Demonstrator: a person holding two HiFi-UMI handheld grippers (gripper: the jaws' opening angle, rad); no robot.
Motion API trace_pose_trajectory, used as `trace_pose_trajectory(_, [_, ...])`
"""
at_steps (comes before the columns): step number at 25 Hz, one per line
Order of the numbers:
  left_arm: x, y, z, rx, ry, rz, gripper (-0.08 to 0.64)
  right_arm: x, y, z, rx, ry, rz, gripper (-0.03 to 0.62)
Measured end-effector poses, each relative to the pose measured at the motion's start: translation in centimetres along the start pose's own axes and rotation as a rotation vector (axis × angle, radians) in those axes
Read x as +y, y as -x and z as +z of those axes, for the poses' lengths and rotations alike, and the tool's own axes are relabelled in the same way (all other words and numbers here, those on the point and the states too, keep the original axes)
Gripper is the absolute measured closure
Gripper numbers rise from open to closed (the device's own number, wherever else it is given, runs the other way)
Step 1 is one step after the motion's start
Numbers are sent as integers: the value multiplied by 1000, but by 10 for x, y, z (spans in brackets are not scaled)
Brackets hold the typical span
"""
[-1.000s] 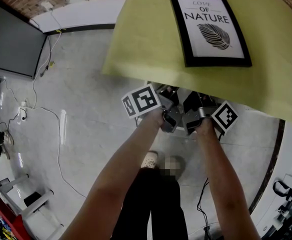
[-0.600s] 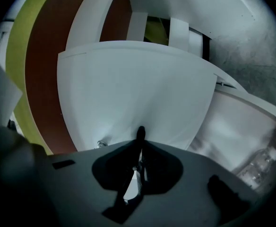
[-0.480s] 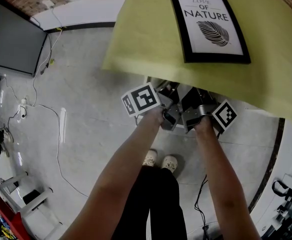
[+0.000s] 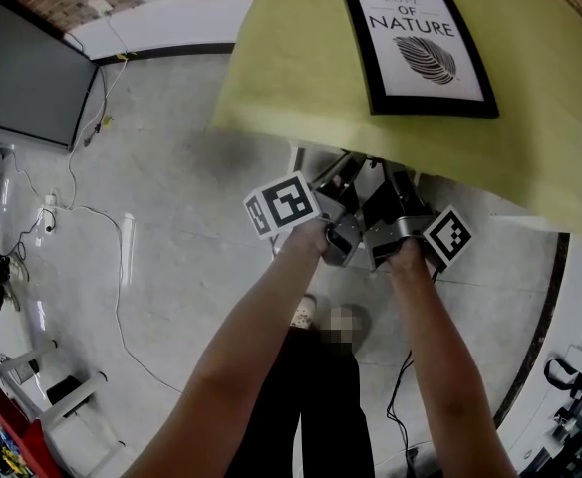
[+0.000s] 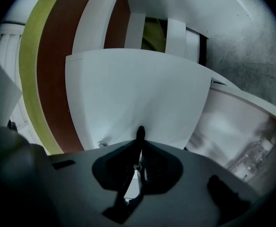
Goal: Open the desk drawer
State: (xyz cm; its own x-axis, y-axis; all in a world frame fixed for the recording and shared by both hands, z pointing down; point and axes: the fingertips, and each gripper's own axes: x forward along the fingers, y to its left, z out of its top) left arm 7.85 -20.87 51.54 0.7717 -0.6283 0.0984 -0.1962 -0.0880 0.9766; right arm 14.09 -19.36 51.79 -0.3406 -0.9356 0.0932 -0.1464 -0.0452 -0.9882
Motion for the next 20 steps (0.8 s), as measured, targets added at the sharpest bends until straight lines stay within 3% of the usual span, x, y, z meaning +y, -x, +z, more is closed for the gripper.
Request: trace_pose_trajectory(20, [-2,31,-22,8,48,17,508,2,30,-22,3,-15,-10,552])
